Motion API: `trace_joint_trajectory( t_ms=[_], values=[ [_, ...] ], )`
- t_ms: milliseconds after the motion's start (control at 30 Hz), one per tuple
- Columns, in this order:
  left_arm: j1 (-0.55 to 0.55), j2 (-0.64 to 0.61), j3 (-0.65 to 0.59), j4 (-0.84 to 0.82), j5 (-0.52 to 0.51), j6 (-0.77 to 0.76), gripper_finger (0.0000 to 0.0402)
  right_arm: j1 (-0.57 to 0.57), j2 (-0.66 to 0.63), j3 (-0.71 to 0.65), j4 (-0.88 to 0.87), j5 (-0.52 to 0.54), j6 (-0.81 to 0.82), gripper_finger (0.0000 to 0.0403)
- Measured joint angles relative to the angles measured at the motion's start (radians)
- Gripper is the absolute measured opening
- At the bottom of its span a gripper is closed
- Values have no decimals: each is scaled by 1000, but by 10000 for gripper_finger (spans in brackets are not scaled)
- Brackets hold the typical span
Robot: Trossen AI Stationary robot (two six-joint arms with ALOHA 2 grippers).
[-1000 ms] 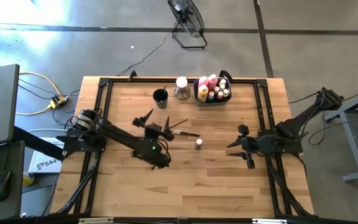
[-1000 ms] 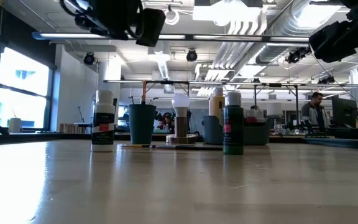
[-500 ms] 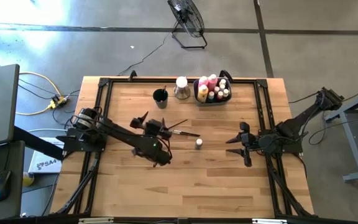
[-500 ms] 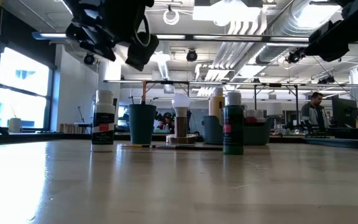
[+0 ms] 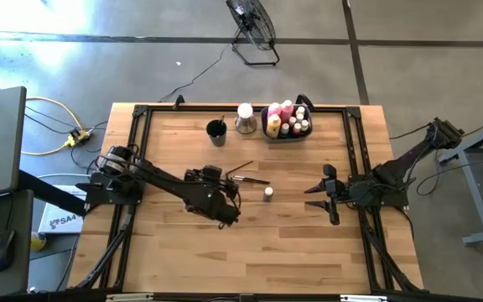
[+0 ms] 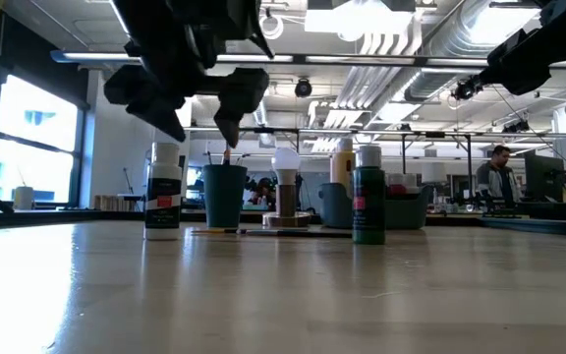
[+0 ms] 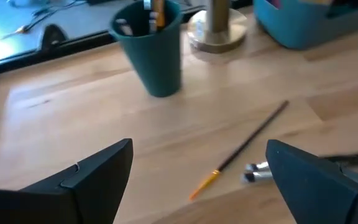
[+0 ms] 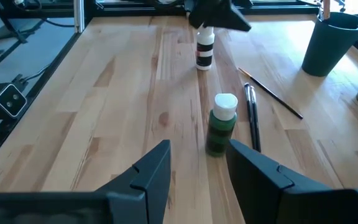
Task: Pick & Place Paint Supplies
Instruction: Adjust the blue bin
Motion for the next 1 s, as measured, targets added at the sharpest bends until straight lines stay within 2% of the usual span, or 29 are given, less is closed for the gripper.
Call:
trace_joint_trajectory(
  t_ms=[100,267,333,467,600,767,1000],
  values=[
    [0,0,0,103,11,185,361,0,0,0,0,0,-8,148],
    [0,0,7,392,123,673,361,0,0,0,1,-4,-5,148],
    [0,0,38,453,157,846,361,0,0,0,0,-4,-4,148],
    [0,-1,97,532,307,1152,361,0,0,0,1,-4,-3,148],
    [-8,0,111,648,448,1380,361,0,0,0,1,-4,27,148],
    [-15,0,111,826,548,1669,361,0,0,0,1,-5,66,148],
    [5,-59,101,857,560,1802,361,0,0,0,1,-5,75,148]
  ],
)
